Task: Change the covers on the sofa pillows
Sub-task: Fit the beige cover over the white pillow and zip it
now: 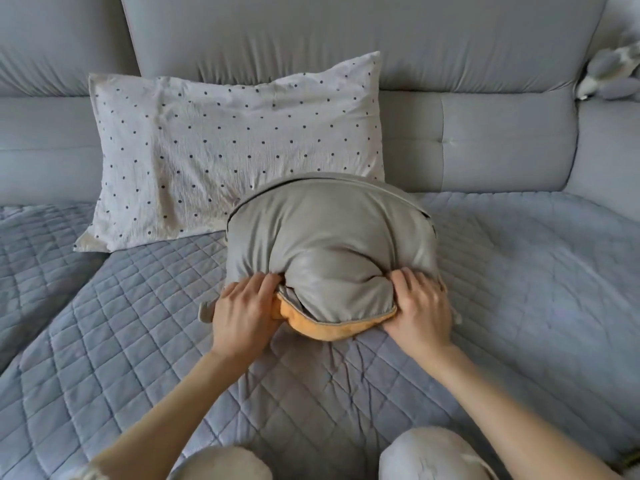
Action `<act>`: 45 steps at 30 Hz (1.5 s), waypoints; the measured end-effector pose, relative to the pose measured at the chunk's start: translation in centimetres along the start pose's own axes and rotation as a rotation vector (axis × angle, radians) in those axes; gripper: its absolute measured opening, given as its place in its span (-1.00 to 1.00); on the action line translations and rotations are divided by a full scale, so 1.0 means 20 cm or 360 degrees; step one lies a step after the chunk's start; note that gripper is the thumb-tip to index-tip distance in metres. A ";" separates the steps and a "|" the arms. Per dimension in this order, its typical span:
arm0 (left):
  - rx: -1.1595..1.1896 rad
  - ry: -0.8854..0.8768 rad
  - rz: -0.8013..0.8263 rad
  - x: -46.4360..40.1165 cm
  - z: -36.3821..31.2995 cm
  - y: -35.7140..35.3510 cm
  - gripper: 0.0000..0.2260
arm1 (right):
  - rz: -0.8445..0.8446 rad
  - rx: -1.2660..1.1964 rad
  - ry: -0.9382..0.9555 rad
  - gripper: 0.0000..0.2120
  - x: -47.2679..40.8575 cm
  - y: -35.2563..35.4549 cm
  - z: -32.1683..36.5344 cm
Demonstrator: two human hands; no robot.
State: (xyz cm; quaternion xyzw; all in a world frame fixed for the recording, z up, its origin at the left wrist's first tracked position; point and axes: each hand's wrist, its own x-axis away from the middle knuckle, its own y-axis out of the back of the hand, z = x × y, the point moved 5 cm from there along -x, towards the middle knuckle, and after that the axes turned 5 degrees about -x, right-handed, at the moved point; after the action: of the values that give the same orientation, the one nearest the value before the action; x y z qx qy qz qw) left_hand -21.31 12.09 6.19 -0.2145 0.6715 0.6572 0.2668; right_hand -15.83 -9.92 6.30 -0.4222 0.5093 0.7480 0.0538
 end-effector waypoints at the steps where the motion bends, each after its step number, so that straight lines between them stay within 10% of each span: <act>1: -0.0001 0.0009 0.0095 0.00 0.00 0.01 -0.72 | 0.0080 -0.0011 -0.0024 -0.59 -0.01 0.02 0.01; 7: -0.0042 0.0108 0.0719 0.07 0.03 0.21 -0.75 | 0.0828 -0.0042 -0.0033 -0.82 0.01 0.25 0.06; 13: -0.0097 -0.0257 0.0520 0.25 0.04 0.40 -0.39 | 0.1166 -0.0125 -0.0107 -0.37 0.12 0.41 0.04; 19: -0.0321 -0.0289 0.0151 0.09 -0.10 0.53 -0.13 | 0.0263 0.0217 0.0185 -0.11 -0.02 0.56 0.29; 26: -0.0506 -0.0256 0.0349 -0.01 -0.22 0.19 0.20 | 0.0724 0.0382 0.0017 0.34 -0.02 0.12 0.36; 34: -0.0283 -0.0070 0.0351 -0.23 -0.21 0.00 -0.52 | 0.0595 0.0336 0.0020 -0.61 -0.20 -0.05 0.31; 39: -0.0129 0.0134 0.0649 -0.14 -0.19 0.11 -0.57 | 0.0702 0.0087 -0.0090 -0.77 -0.12 0.06 0.31; 45: 0.0293 -0.0284 0.0637 0.07 -0.25 0.34 -0.41 | 0.0511 -0.0182 0.0291 -0.68 0.06 0.27 0.29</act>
State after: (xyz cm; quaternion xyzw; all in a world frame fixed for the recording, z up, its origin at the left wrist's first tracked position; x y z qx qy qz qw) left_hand -27.20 7.50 10.45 0.0071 0.7315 0.6493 0.2078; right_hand -22.65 -8.30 9.96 -0.4041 0.5296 0.7331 -0.1366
